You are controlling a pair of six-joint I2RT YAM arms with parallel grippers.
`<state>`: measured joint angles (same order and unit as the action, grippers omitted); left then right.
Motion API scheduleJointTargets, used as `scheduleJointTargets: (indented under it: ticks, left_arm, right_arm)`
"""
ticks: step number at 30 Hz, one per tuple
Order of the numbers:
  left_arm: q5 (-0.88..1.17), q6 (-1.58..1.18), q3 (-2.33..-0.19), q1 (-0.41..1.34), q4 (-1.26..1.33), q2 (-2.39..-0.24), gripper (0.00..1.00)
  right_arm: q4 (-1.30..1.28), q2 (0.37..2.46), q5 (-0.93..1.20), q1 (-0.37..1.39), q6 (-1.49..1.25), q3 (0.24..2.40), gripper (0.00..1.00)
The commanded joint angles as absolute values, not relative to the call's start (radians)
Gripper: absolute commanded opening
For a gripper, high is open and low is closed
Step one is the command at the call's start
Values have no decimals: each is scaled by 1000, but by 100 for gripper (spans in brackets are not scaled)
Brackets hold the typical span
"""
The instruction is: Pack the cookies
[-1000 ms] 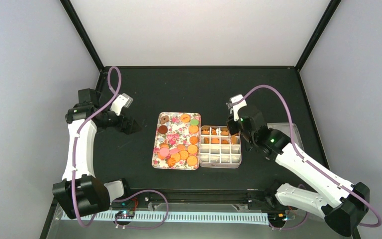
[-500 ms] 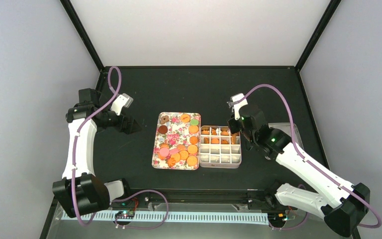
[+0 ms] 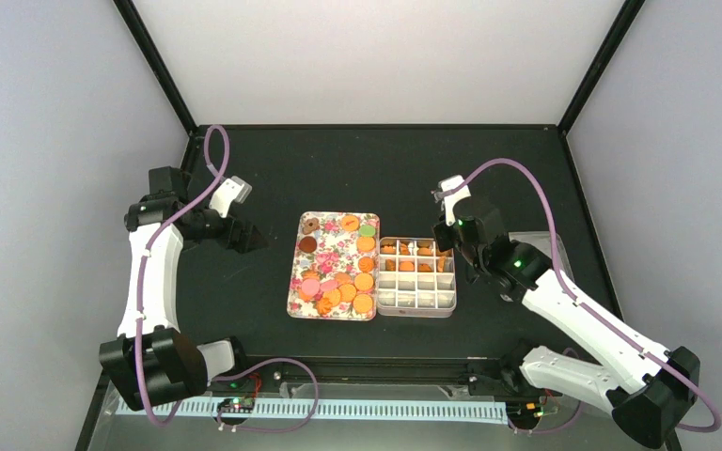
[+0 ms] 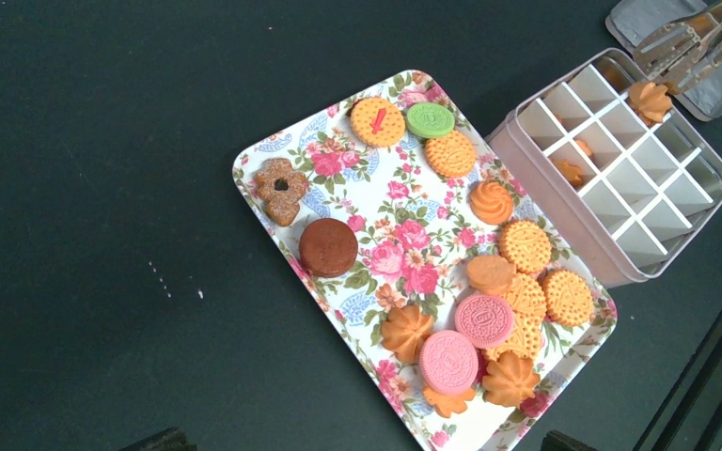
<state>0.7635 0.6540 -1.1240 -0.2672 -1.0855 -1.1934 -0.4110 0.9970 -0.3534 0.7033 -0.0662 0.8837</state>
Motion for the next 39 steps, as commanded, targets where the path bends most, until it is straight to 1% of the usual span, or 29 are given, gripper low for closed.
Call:
scheduleJointTargets:
  ticks: [1, 12, 18, 28, 39]
  left_arm:
    - [798, 679, -1161, -272, -1089, -1200, 99]
    - [804, 672, -1165, -272, -1082, -1199, 99]
    - [816, 663, -1163, -272, -1072, -1198, 99]
    - [830, 655, -1150, -270, -1054, -1192, 99]
    - [816, 666, -1147, -271, -1062, -1192, 99]
  right_arm:
    - [-414, 971, -371, 694, -69, 867, 6]
    - [-381, 993, -357, 695, -90, 827, 5]
    - [-428, 1000, -372, 695, -117, 836, 2]
    - [-544, 939, -395, 694, -168, 909, 1]
    - [-521, 957, -356, 694, -181, 932, 1]
